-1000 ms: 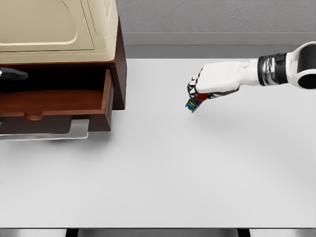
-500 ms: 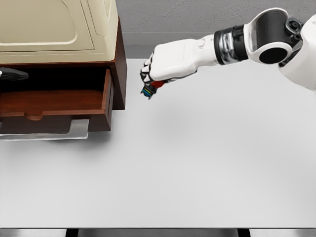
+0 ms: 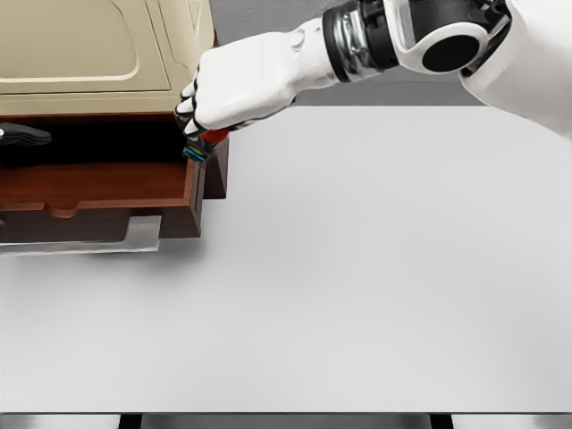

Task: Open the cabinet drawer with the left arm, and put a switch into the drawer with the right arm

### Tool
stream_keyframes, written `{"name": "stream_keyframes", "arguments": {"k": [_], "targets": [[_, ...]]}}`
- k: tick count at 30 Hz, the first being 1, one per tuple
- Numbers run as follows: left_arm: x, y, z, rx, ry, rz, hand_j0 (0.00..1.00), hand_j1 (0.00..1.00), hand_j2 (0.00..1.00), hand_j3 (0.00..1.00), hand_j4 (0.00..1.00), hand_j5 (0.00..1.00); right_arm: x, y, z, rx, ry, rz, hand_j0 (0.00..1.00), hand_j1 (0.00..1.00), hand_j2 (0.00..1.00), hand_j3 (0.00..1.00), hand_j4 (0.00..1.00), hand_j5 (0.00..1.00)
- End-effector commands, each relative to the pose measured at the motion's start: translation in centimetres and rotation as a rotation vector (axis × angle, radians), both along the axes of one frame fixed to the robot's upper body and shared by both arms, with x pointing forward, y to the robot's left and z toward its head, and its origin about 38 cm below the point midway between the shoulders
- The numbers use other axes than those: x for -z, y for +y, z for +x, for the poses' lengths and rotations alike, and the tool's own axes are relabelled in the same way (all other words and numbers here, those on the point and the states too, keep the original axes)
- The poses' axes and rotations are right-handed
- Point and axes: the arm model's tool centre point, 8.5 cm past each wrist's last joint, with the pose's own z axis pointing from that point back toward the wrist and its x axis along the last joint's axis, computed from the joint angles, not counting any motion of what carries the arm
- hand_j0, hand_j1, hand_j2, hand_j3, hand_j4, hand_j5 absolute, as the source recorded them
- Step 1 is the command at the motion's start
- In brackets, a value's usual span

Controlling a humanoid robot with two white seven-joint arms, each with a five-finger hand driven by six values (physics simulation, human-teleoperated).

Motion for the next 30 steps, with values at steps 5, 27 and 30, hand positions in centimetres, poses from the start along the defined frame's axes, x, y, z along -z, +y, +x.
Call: {"name": "stream_keyframes", "arguments": {"k": [5, 27, 30], "targets": [[0.0, 0.0, 0.0, -0.002, 0.002, -0.006, 1.0, 1.0, 1.0, 1.0, 1.0, 1.0, -0.2, 6.5, -0.2, -0.063, 0.043, 0.018, 0.43, 0.43, 0.43, 0.43, 0.43, 0.43], [0.1, -0.2, 0.0, 0.007, 0.002, -0.004, 1.0, 1.0, 1.0, 1.0, 1.0, 1.0, 1.0, -11.4, 0.5, 0.198, -0.004, -0.022, 1.0, 1.0, 1.0, 1.0, 1.0, 1.0], [0.1, -0.3, -0.1, 0.011, 0.002, -0.007, 1.0, 1.0, 1.0, 1.0, 1.0, 1.0, 3.6, -19.4, -0.7, 0.351, 0.051, -0.028, 1.0, 1.0, 1.0, 1.0, 1.0, 1.0]]}}
